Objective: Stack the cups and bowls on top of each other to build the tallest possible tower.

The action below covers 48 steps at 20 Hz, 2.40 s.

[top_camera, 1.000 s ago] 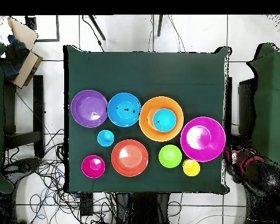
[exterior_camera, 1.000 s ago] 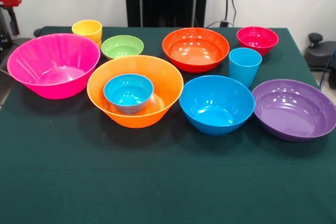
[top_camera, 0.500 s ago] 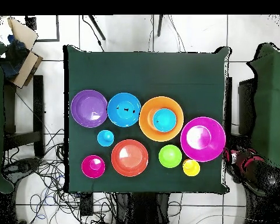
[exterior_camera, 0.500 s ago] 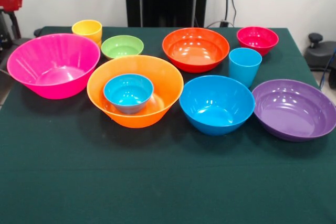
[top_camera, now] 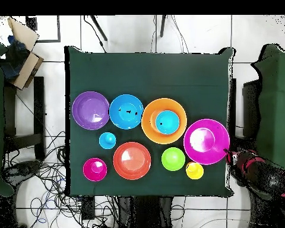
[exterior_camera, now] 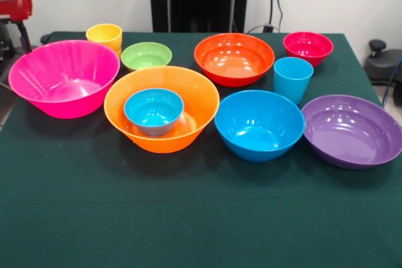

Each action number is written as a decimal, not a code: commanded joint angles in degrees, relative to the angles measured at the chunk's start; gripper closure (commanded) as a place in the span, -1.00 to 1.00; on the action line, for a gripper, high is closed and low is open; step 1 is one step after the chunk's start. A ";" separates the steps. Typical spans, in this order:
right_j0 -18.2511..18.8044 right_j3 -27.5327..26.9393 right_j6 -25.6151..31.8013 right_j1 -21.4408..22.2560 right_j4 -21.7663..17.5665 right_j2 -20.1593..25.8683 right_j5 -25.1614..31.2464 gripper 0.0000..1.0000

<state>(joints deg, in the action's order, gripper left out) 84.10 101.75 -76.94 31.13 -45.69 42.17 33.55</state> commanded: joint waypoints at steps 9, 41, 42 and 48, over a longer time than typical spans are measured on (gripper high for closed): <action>-3.96 -6.67 11.11 -8.08 -6.49 -0.03 -1.57 -1.00; -3.95 -4.22 8.66 -6.21 -5.63 1.44 0.04 1.00; -3.81 -3.41 8.32 -5.28 -5.25 1.61 0.19 1.00; -3.39 3.10 5.20 4.46 -1.32 2.78 2.49 1.00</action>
<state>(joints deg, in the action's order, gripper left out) 83.71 100.02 -76.96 25.90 -47.19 43.54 33.55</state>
